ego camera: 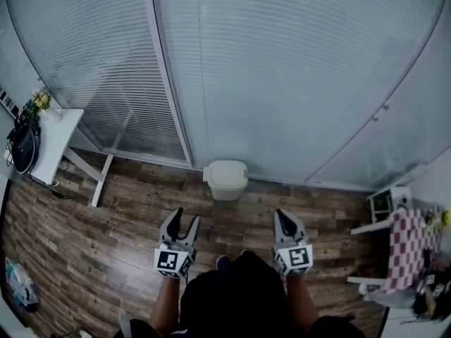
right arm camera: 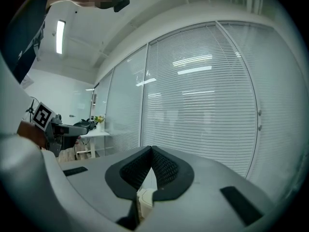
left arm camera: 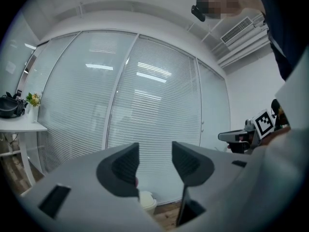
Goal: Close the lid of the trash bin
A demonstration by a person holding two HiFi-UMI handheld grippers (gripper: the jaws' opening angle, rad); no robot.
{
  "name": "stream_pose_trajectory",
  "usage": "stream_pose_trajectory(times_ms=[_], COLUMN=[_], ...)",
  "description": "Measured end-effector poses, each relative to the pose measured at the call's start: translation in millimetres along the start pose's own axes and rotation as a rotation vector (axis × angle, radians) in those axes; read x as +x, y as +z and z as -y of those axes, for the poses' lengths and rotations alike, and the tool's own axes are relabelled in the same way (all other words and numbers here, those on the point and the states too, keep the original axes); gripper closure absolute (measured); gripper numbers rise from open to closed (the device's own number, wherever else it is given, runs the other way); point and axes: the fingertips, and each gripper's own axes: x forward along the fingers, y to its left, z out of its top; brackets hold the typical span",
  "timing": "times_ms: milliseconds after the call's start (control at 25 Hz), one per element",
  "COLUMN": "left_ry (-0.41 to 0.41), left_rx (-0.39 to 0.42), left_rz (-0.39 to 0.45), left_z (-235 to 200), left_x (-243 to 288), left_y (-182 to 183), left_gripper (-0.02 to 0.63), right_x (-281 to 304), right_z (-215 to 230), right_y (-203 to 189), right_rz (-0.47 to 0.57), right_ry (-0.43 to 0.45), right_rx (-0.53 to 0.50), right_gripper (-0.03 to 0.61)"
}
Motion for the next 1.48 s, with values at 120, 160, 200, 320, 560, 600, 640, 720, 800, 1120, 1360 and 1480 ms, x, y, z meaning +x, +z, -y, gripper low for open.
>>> stream_pose_trajectory(times_ms=[120,160,200,320,560,600,640,720,800,1120,1360,1480], left_ry=[0.021,0.021,0.022,0.034,0.003,-0.003,-0.007,-0.008,-0.010,0.004,-0.012,-0.028], left_rx=[-0.036,-0.030,-0.018,0.007,0.002,0.001,0.001,0.012,0.021,-0.010,-0.004,-0.004], left_rz=[0.001,-0.003,-0.007,0.003,0.015,0.013,0.017,0.035,0.044,0.066,0.034,0.031], left_z=[-1.2,-1.8,-2.3,-3.1,14.6,17.6,19.6,19.9,19.9,23.8,23.3,24.5], left_x=[-5.9,-6.5,-6.9,-8.9,-10.0,-10.6,-11.5,-14.5,-16.7,-22.5,-24.2,-20.1], left_y=[0.9,-0.8,-2.1,-0.3,4.9,5.3,6.2,7.9,10.5,11.1,8.0,9.5], left_gripper=[0.588,0.601,0.606,0.606,0.606,0.606,0.606,0.606,0.606,0.606,0.606,0.606], right_x=[-5.0,-6.0,-6.9,-9.1,-14.9,-16.0,-17.0,-18.5,-19.2,-21.5,-22.0,-18.9], right_z=[0.7,-0.6,-2.5,-7.5,-10.3,-10.0,-9.7,-10.3,-12.3,-15.3,-11.3,-6.8], right_y=[-1.5,-0.7,-0.2,0.0,-1.5,-1.7,-2.2,-2.7,-0.5,2.1,14.1,20.5], right_rz=[0.004,0.008,0.009,0.005,-0.018,-0.017,-0.020,-0.029,-0.024,-0.022,0.053,0.073], right_ry=[-0.006,-0.005,0.000,0.018,0.027,0.032,0.036,0.038,0.038,0.067,0.073,0.064], right_rx=[-0.002,0.002,0.003,-0.008,0.006,0.004,-0.003,-0.013,-0.010,-0.025,0.021,0.020], right_gripper=[0.575,0.575,0.575,0.575,0.577,0.577,0.577,0.577,0.577,0.577,0.577,0.577])
